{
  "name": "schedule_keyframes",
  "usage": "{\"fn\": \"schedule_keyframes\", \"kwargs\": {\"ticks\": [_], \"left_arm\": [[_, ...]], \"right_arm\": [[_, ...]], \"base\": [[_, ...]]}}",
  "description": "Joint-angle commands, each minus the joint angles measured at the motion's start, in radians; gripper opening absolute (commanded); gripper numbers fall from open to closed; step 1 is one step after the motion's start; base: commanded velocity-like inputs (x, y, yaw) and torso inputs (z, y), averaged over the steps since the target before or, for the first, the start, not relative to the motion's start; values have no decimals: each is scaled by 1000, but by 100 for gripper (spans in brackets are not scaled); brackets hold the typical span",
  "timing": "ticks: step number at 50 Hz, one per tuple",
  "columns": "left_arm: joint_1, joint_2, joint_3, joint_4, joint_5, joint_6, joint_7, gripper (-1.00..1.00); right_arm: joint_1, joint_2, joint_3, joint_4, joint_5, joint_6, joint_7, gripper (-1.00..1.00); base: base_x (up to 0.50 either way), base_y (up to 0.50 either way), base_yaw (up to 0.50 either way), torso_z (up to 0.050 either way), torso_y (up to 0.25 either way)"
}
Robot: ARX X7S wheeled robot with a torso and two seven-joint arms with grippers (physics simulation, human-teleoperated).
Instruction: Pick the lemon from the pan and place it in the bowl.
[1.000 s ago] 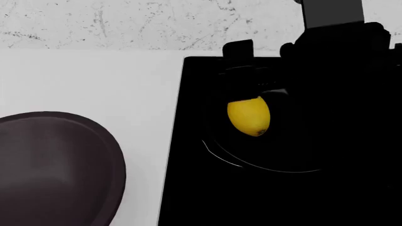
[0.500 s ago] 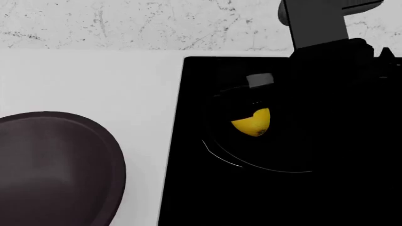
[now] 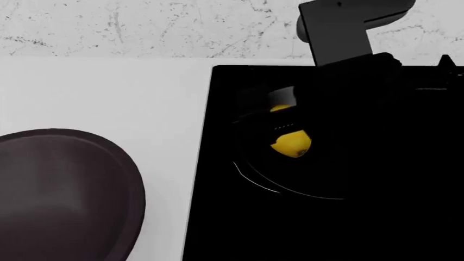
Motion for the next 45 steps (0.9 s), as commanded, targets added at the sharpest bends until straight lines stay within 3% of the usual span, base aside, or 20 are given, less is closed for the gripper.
{"fn": "schedule_keyframes", "kwargs": {"ticks": [1,30,35,45], "left_arm": [[-8,5,24,-5,11,5,3,100],[89,12,-30,7,57,32,48,100],[70,35,19,-8,94,43,71,100],[93,40,16,-12,119,56,91,100]], "right_arm": [[-12,-2,-37,28,-48,-38,-57,100],[-33,-4,-91,93,-116,-98,-118,100],[-50,-6,-105,103,-134,-120,-138,100],[-39,-12,-140,147,-173,-142,-178,100]], "base": [[0,0,0,0,0],[0,0,0,0,0],[0,0,0,0,0],[0,0,0,0,0]]}}
